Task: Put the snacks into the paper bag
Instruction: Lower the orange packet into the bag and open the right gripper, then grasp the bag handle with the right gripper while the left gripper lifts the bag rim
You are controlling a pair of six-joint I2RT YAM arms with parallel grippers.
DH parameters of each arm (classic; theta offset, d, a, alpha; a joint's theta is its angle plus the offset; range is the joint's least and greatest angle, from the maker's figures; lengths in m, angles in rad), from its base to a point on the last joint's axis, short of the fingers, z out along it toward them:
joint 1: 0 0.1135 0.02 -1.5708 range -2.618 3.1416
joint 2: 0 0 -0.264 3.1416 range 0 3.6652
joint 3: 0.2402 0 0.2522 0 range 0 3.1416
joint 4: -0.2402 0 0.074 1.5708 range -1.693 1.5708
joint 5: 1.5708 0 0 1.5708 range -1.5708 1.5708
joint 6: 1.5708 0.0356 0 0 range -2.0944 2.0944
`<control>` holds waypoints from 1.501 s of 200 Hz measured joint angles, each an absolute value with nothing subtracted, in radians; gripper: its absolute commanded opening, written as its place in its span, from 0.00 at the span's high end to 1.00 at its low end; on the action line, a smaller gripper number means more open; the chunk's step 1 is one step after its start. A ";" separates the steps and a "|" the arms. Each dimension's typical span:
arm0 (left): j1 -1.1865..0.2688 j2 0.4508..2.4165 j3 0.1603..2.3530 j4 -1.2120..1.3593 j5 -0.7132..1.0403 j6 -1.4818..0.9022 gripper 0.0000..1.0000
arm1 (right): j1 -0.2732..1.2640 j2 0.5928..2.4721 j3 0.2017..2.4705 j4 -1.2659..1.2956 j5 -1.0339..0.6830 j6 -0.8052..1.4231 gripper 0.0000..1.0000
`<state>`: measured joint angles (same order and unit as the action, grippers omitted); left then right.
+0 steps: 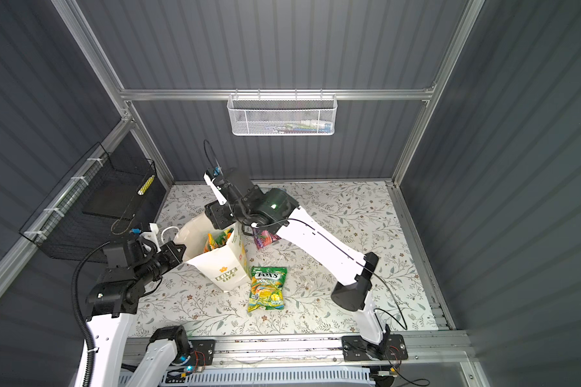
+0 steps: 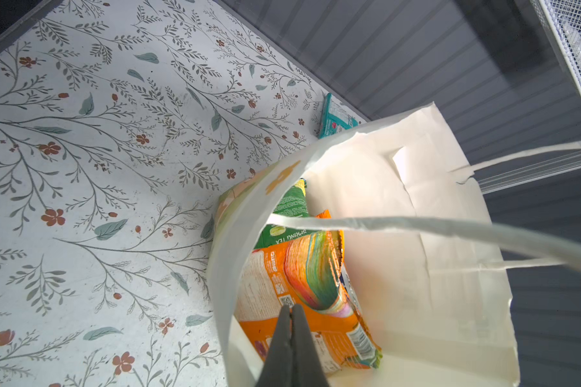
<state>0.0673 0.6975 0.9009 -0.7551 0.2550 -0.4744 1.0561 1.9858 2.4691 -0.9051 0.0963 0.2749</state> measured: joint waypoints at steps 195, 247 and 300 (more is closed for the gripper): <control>0.071 0.869 1.202 -0.812 0.273 -0.592 1.00 | 0.952 1.991 2.420 -0.868 -0.029 0.259 1.00; 0.070 0.953 1.459 -0.630 0.471 -0.715 1.00 | 0.836 1.609 2.219 -0.812 -0.013 0.292 1.00; -0.282 1.045 1.426 -0.519 0.472 -0.765 1.00 | 0.746 1.230 1.784 -0.719 0.009 0.341 1.00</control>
